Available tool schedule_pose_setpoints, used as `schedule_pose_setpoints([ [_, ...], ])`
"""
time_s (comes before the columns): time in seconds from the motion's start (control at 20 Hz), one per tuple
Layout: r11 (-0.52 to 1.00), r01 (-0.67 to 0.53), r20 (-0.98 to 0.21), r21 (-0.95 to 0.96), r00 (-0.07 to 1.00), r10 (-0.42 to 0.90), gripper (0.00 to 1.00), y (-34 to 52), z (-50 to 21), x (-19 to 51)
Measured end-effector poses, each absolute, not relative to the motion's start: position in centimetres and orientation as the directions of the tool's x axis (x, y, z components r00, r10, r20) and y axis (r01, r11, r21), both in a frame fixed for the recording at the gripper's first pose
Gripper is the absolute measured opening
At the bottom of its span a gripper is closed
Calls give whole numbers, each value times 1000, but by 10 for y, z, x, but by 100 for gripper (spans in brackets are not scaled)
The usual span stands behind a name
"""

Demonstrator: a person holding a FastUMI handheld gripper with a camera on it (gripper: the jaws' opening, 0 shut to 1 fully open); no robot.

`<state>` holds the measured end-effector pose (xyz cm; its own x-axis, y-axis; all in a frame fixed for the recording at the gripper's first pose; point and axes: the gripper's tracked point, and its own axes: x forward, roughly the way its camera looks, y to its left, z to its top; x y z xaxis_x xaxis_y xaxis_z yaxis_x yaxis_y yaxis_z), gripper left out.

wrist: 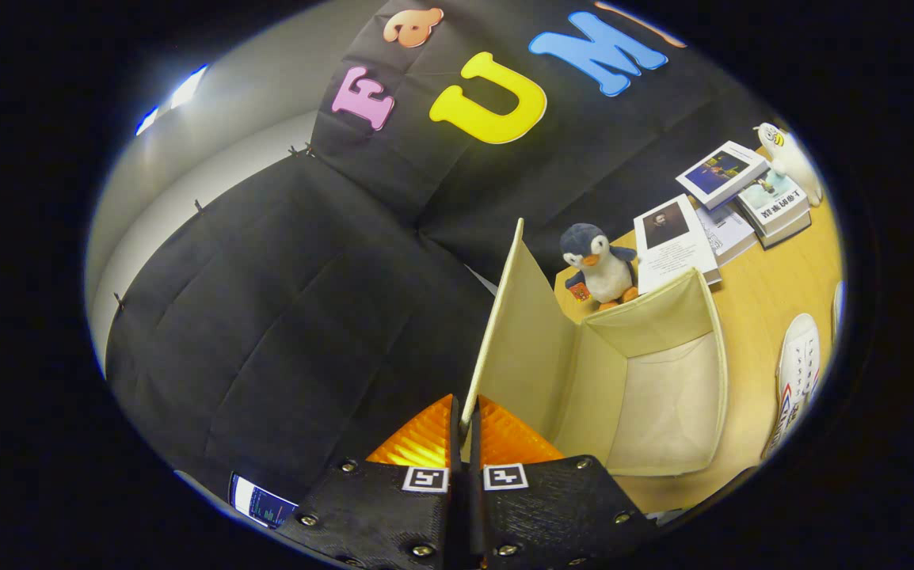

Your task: Open the storage box then place both shoes into the box .Put the left shoe in first, then the right shoe, with the right side of both shoes facing outward in a uniform manner.

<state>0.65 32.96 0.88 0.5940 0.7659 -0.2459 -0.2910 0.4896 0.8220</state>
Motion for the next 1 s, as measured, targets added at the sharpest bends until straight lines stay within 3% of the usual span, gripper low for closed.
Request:
schedule_pose_setpoints([
  [0.4, 516, -385, -263, 765, 545, 796, 2, 406, 13, 12],
  [0.45, 517, -403, -266, 755, 531, 804, 14, 415, 12, 12],
  [0.55, 523, -444, -277, 728, 507, 816, 14, 428, 11, 7],
  [0.75, 555, -514, -284, 654, 513, 810, 65, 433, 9, 8],
  [0.8, 564, -522, -284, 639, 522, 804, 88, 429, 9, 9],
  [1.0, 604, -521, -291, 602, 562, 775, 91, 397, 10, 18],
])
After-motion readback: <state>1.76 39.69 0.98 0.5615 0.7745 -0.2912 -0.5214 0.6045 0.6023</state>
